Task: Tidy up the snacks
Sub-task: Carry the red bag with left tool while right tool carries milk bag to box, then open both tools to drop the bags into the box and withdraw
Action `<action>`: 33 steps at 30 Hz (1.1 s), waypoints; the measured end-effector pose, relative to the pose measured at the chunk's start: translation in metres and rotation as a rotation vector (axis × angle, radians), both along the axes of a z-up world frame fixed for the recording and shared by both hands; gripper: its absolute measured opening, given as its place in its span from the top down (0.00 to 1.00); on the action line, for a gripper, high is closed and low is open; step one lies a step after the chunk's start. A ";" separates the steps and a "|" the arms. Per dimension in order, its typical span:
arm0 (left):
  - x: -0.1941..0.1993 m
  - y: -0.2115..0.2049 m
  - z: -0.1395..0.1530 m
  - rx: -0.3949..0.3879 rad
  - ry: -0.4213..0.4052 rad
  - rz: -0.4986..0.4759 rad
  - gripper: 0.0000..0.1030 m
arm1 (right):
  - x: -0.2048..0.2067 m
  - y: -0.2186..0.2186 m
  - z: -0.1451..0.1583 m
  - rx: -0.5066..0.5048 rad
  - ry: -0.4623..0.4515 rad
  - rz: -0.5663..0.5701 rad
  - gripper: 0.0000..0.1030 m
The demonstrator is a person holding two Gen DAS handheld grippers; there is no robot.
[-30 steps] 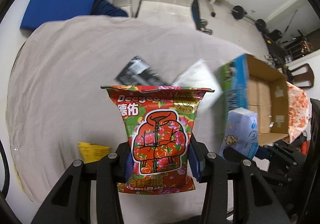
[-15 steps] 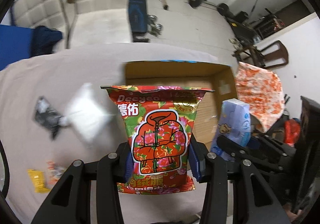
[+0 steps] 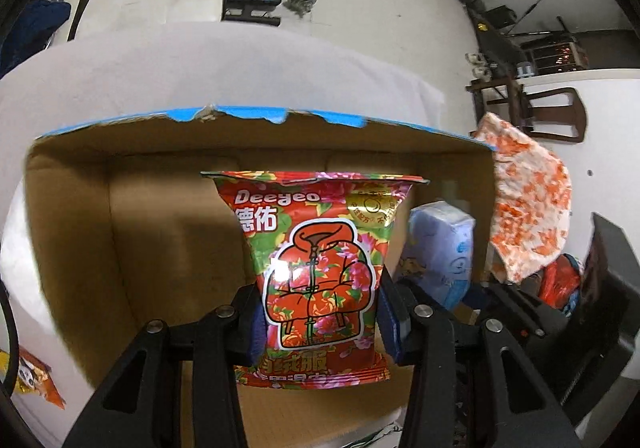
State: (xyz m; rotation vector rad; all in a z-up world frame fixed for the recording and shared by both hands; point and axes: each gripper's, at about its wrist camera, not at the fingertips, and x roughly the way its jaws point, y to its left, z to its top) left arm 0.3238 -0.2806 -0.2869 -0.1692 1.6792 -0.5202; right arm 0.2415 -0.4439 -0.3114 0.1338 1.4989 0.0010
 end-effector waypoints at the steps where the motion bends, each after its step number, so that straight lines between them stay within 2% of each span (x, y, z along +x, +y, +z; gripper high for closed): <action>1: 0.002 -0.001 -0.006 0.002 0.009 0.002 0.59 | 0.004 -0.002 -0.007 -0.008 0.007 0.009 0.62; 8: 0.008 -0.014 -0.040 0.010 0.086 -0.006 0.59 | 0.023 -0.010 -0.038 -0.038 0.055 0.016 0.60; 12: 0.010 -0.013 -0.053 -0.010 0.119 0.027 0.59 | 0.029 -0.011 -0.047 -0.036 0.087 0.015 0.59; 18: 0.005 -0.017 -0.050 0.039 0.080 -0.004 0.59 | 0.033 -0.012 -0.057 -0.058 0.092 0.009 0.51; 25: -0.002 -0.016 -0.039 0.062 0.061 -0.003 0.57 | 0.036 -0.012 -0.052 -0.059 0.087 -0.020 0.48; 28: -0.004 -0.014 -0.029 0.070 0.028 -0.011 0.49 | 0.033 -0.015 -0.044 -0.072 0.073 -0.033 0.42; 30: -0.006 -0.016 -0.020 0.078 -0.003 -0.016 0.38 | 0.029 -0.019 -0.038 -0.077 0.064 -0.043 0.39; 33: -0.014 -0.011 -0.001 0.112 -0.091 -0.023 0.25 | 0.019 -0.021 -0.027 -0.087 0.051 -0.059 0.28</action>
